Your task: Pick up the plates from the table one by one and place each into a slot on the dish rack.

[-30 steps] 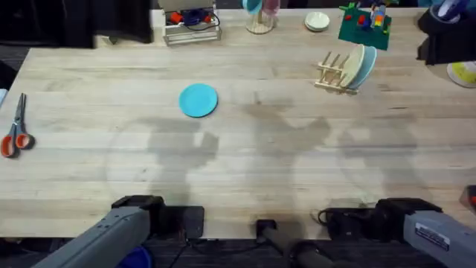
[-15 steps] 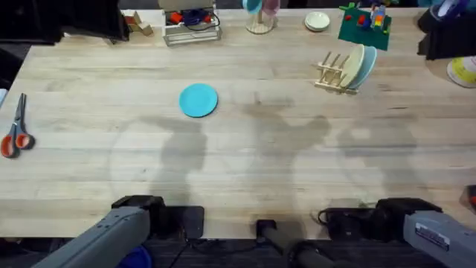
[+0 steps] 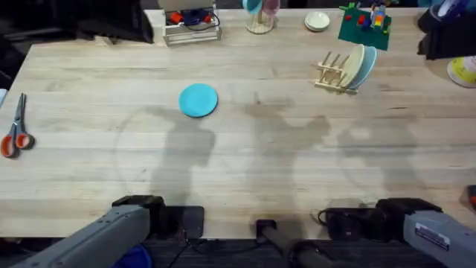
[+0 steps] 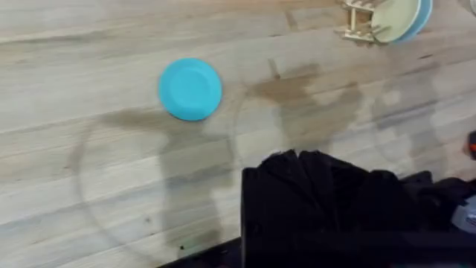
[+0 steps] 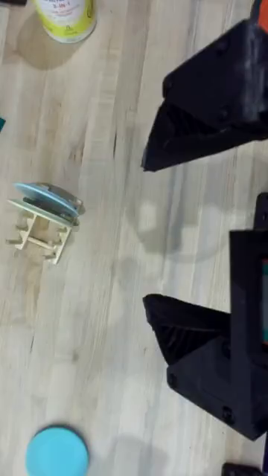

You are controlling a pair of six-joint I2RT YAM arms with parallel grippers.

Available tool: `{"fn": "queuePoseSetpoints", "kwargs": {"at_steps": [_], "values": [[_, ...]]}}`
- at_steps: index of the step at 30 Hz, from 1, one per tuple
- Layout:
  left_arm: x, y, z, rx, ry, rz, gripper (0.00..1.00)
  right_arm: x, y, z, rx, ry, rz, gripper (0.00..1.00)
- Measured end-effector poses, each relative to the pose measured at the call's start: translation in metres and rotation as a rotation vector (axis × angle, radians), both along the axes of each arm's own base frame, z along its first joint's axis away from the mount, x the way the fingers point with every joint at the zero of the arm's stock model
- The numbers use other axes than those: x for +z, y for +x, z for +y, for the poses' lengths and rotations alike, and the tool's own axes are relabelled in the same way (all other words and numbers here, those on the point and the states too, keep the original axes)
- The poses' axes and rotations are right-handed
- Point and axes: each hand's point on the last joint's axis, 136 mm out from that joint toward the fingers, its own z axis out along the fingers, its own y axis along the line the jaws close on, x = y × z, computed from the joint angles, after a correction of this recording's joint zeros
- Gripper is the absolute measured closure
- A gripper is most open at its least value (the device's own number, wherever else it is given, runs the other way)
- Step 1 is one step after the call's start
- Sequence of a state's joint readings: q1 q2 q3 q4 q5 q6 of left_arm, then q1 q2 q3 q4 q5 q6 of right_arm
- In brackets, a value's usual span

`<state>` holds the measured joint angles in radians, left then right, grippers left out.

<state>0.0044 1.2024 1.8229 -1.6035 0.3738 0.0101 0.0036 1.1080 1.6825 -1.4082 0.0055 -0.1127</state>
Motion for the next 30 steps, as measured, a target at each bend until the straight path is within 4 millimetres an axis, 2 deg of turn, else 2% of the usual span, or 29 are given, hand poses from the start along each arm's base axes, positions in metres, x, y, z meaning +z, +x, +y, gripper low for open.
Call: {"fn": "queuePoseSetpoints", "kwargs": {"at_steps": [12, 21, 25, 30], "values": [[-0.012, 0.021, -0.021, -0.087, -0.119, 0.089, 0.959, 0.000, 0.000, 0.000, 0.000, 0.000, 0.000, 0.008], [-0.015, 0.033, 0.000, -0.083, -0.220, 0.082, 0.959, 0.000, 0.000, 0.000, -0.001, 0.000, 0.000, 0.007], [-0.029, 0.035, 0.010, -0.076, -0.284, 0.104, 0.959, 0.000, 0.000, 0.000, -0.003, 0.003, 0.000, 0.009], [-0.061, 0.041, 0.016, -0.085, -0.372, 0.180, 0.959, 0.000, 0.000, 0.000, -0.003, 0.003, 0.000, 0.009]]}}
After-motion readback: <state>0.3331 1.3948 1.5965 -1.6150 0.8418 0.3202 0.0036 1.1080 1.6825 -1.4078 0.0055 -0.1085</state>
